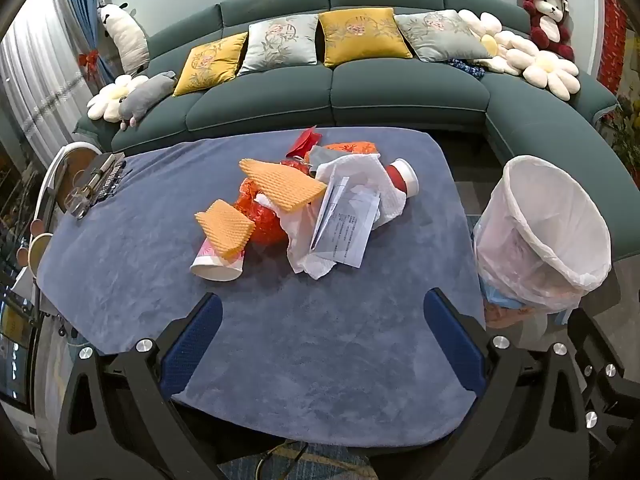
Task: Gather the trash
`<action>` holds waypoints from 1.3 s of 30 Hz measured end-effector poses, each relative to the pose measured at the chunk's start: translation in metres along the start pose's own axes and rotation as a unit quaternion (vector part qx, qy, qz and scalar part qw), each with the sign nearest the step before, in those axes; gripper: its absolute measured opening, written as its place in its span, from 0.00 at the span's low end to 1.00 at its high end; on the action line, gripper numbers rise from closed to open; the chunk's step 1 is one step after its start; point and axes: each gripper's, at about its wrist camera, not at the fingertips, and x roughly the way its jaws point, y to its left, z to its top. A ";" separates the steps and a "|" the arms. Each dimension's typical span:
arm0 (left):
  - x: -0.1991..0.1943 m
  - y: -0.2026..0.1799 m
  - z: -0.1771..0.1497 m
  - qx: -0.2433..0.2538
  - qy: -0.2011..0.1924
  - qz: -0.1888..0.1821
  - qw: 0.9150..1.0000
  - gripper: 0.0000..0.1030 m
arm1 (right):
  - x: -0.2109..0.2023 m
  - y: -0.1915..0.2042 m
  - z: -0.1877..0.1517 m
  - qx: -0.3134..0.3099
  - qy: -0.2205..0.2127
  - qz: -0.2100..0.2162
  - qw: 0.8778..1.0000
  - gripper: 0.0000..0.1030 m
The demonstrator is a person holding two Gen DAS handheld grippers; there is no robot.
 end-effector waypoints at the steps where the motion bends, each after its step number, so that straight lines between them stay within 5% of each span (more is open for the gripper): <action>1: 0.000 0.000 0.000 0.000 0.000 0.000 1.000 0.93 | 0.000 0.001 0.000 -0.003 -0.001 -0.001 1.000 0.94; 39: 0.003 -0.005 -0.003 0.001 0.002 -0.004 1.000 0.93 | -0.001 -0.001 0.001 0.000 -0.002 -0.002 1.000 0.94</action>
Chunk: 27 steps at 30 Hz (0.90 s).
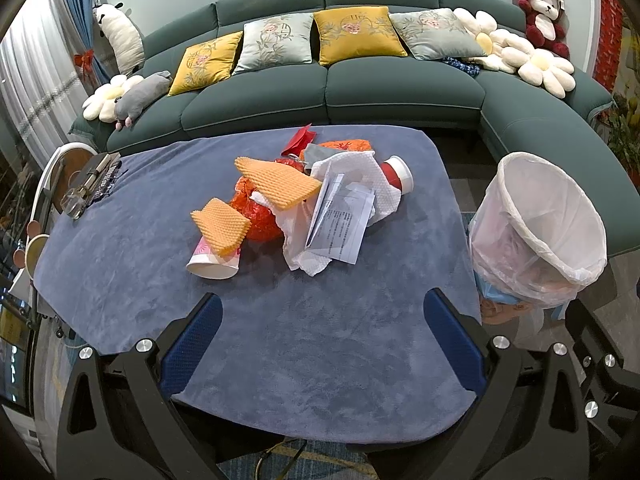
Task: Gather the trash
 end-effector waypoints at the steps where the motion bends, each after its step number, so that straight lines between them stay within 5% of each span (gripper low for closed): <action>1: 0.000 0.000 0.000 -0.001 0.000 0.000 1.000 0.93 | 0.000 0.001 -0.001 -0.001 -0.001 -0.001 1.000 0.94; 27: -0.002 0.001 0.000 0.001 -0.001 -0.001 1.000 0.93 | -0.006 0.000 0.001 0.002 -0.004 -0.005 1.000 0.94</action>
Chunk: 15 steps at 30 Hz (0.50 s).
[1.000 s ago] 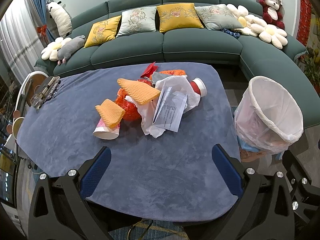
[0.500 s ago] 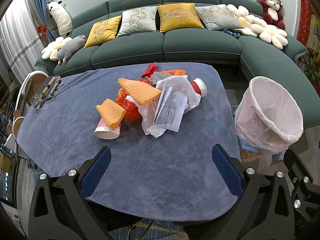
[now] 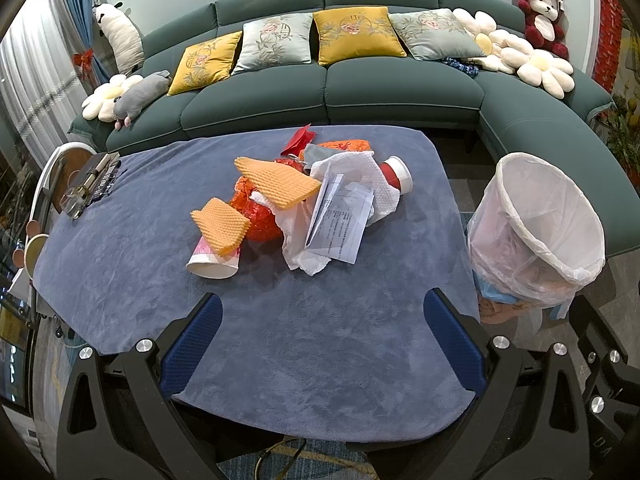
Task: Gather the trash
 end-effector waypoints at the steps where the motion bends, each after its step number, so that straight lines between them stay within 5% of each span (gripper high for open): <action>1: 0.000 0.000 0.000 0.000 0.000 0.001 1.000 0.93 | 0.000 0.000 0.000 0.001 0.000 0.000 1.000 0.94; 15: -0.002 -0.001 0.002 0.001 -0.002 0.000 1.000 0.93 | -0.002 -0.002 0.002 0.002 -0.003 -0.001 1.000 0.94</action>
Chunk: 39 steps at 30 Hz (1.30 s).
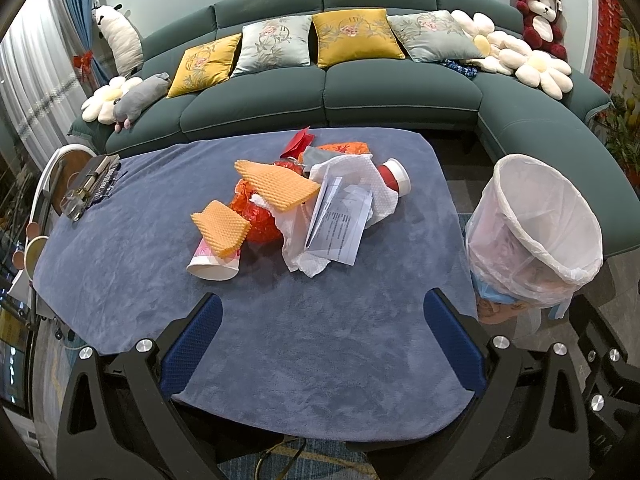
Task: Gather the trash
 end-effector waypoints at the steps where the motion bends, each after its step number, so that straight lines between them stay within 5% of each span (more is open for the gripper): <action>1: 0.000 -0.001 0.000 0.000 -0.001 0.000 1.000 0.93 | 0.000 0.000 0.000 0.000 0.000 0.000 1.000 0.94; 39: -0.005 -0.003 0.001 0.001 -0.001 -0.005 1.000 0.93 | -0.003 -0.007 0.003 0.007 -0.004 -0.015 1.000 0.94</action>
